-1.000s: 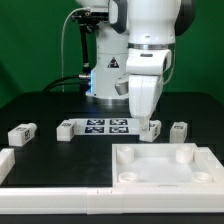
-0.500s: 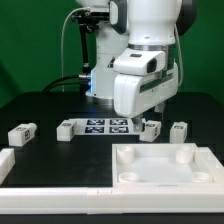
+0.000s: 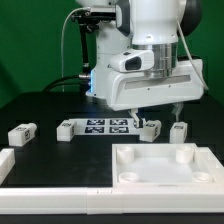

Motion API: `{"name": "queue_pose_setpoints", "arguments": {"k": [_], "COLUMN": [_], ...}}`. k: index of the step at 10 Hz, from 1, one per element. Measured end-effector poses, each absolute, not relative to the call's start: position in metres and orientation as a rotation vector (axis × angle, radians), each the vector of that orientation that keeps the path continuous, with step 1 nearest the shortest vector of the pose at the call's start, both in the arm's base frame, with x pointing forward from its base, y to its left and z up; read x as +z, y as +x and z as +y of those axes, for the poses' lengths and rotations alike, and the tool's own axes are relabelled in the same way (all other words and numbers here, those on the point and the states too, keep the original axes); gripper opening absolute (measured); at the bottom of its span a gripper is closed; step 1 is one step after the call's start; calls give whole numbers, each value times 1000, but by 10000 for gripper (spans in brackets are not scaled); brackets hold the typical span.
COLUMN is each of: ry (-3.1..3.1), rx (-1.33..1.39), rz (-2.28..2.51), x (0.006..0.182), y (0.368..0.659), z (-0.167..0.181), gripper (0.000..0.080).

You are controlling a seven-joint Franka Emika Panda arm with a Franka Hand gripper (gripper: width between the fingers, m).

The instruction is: Assemble one leg

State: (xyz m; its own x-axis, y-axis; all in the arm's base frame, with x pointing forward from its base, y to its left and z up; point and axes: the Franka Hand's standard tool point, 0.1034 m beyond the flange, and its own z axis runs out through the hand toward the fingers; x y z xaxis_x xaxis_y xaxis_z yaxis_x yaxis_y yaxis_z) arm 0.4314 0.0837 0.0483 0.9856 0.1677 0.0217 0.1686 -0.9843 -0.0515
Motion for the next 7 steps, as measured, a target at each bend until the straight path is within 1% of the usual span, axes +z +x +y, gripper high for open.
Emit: {"name": "queue_pose_setpoints", "arguments": {"k": [2, 5, 6, 7], "ry": [-3065, -2971, -2926, -2930], "rx": [-10, 32, 45, 45], "rz": [164, 676, 821, 801], "x": [46, 45, 44, 44], "y": [424, 417, 416, 416], "z": [96, 115, 118, 118], "gripper": [649, 649, 649, 649]}}
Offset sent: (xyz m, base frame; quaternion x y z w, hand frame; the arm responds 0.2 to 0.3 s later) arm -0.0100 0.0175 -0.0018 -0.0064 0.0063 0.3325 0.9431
